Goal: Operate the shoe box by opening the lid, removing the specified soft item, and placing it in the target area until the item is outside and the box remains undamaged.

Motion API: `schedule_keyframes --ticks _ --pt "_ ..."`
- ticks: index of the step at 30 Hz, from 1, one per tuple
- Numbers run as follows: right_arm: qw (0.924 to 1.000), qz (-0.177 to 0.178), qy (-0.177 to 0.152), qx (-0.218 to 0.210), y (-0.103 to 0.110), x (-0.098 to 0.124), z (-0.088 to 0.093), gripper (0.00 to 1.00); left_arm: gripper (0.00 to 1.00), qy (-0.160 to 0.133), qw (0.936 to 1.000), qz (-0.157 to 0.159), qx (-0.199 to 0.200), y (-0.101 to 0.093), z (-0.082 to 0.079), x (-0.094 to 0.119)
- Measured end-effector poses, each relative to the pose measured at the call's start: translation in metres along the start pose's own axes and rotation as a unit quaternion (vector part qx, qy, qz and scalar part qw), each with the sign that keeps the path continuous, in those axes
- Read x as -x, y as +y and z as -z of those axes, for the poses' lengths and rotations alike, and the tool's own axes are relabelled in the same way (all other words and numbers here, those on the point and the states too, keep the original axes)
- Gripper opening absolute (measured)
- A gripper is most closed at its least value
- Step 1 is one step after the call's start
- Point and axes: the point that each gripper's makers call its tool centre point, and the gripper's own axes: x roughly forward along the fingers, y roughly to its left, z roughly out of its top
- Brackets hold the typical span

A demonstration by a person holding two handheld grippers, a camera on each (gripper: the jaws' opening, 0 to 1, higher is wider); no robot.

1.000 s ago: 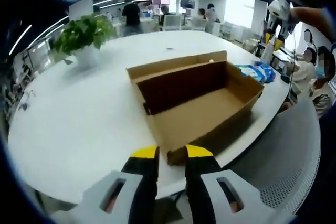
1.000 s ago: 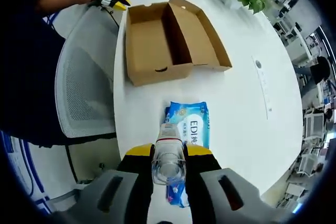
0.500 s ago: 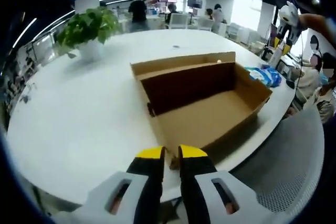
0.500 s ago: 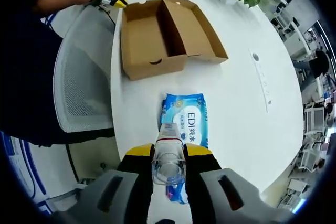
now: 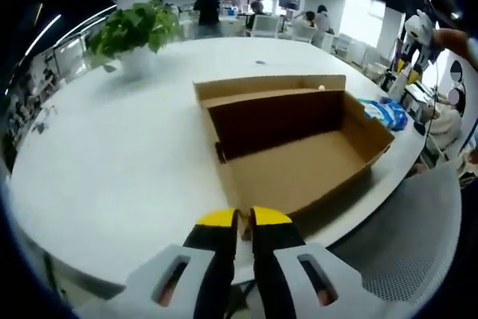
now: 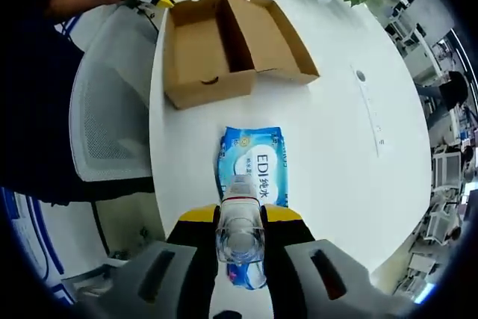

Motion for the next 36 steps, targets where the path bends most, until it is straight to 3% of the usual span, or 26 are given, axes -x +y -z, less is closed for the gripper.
schedule_keyframes --ticks 36 --pt "0.9991 -0.01 0.03 0.028 -0.05 -0.02 0.016 0.19 0.03 0.016 0.9998 -0.01 -0.009 0.001 -0.002 0.0"
